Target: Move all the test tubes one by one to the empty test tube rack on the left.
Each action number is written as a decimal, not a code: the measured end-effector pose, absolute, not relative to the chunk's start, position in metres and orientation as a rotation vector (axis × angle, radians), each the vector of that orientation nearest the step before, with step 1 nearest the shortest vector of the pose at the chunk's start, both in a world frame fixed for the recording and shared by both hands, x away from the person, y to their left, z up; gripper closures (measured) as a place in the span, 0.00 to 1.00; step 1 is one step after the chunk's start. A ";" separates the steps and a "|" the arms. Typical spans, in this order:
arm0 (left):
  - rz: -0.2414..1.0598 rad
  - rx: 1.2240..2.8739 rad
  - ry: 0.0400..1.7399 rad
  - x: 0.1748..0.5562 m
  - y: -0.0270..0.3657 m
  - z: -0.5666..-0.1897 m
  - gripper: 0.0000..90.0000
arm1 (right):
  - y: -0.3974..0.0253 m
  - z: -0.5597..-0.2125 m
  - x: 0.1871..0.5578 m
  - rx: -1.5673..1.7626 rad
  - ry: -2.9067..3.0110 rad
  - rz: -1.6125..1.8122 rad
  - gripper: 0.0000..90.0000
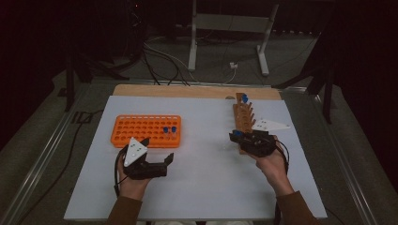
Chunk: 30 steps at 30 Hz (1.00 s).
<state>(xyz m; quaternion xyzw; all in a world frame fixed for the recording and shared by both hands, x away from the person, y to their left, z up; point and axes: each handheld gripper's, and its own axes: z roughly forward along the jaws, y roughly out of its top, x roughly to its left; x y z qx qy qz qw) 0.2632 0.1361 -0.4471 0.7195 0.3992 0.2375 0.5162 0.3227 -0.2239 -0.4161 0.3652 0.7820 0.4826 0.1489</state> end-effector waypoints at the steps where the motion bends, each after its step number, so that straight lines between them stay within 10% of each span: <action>1: 0.567 1.736 0.944 0.264 0.131 -0.446 0.01 | -0.222 -0.416 0.322 1.050 2.253 1.391 0.85; 11: 0.502 1.796 0.823 0.275 0.076 -0.446 0.03 | -0.205 -0.420 0.317 1.017 2.309 1.406 0.85; 30: 0.482 1.904 0.676 0.285 0.008 -0.455 0.68 | -0.192 -0.416 0.311 0.973 2.355 1.489 0.85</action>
